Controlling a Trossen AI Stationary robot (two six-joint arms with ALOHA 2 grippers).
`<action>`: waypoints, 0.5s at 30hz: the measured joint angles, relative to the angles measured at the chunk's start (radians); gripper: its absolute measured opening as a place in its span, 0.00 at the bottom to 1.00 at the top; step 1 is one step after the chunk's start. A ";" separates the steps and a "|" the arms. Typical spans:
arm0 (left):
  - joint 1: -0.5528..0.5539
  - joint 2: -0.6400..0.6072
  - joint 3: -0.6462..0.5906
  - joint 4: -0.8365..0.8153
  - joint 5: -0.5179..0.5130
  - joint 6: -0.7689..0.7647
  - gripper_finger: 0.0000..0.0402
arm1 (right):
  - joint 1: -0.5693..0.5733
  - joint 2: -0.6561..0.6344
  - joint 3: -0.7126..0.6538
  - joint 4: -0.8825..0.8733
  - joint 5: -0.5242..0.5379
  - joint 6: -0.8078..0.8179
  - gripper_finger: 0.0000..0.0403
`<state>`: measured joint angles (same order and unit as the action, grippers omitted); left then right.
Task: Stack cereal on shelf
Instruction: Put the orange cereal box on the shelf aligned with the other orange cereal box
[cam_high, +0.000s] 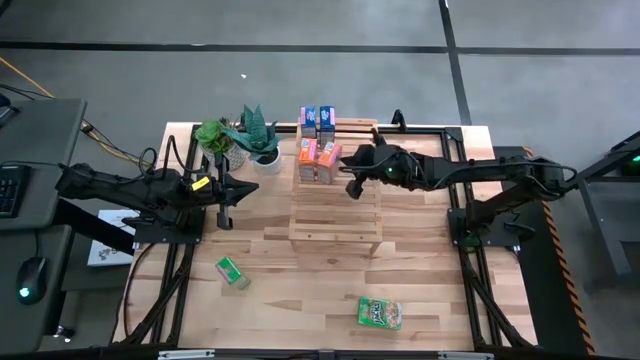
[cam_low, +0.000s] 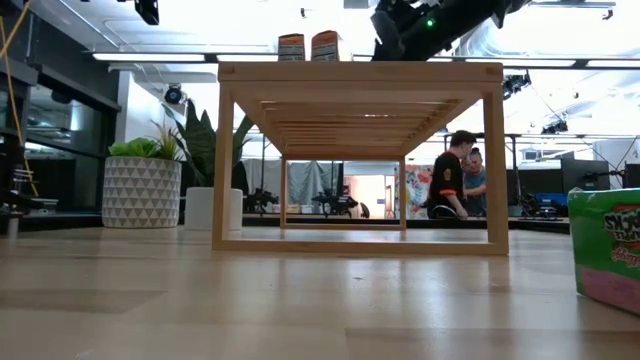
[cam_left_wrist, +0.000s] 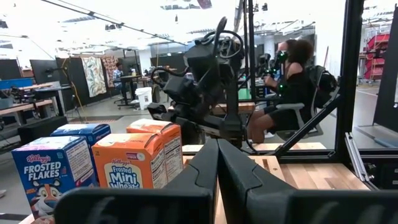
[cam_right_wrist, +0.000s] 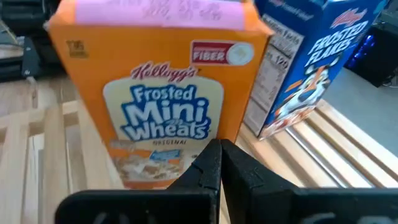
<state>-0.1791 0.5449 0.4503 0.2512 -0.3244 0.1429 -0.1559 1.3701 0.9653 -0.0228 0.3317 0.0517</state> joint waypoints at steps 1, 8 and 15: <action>0.000 0.000 0.000 0.000 0.000 0.000 0.00 | -0.004 0.000 0.000 0.003 0.000 0.000 0.00; 0.000 0.000 0.000 0.000 0.000 0.000 0.00 | -0.034 0.000 0.000 0.064 -0.003 0.000 0.00; 0.000 0.000 0.000 0.000 0.000 0.000 0.00 | -0.054 0.003 0.000 0.137 -0.098 0.005 0.00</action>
<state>-0.1791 0.5449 0.4500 0.2512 -0.3244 0.1428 -0.2104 1.3726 0.9657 0.1143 0.2337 0.0570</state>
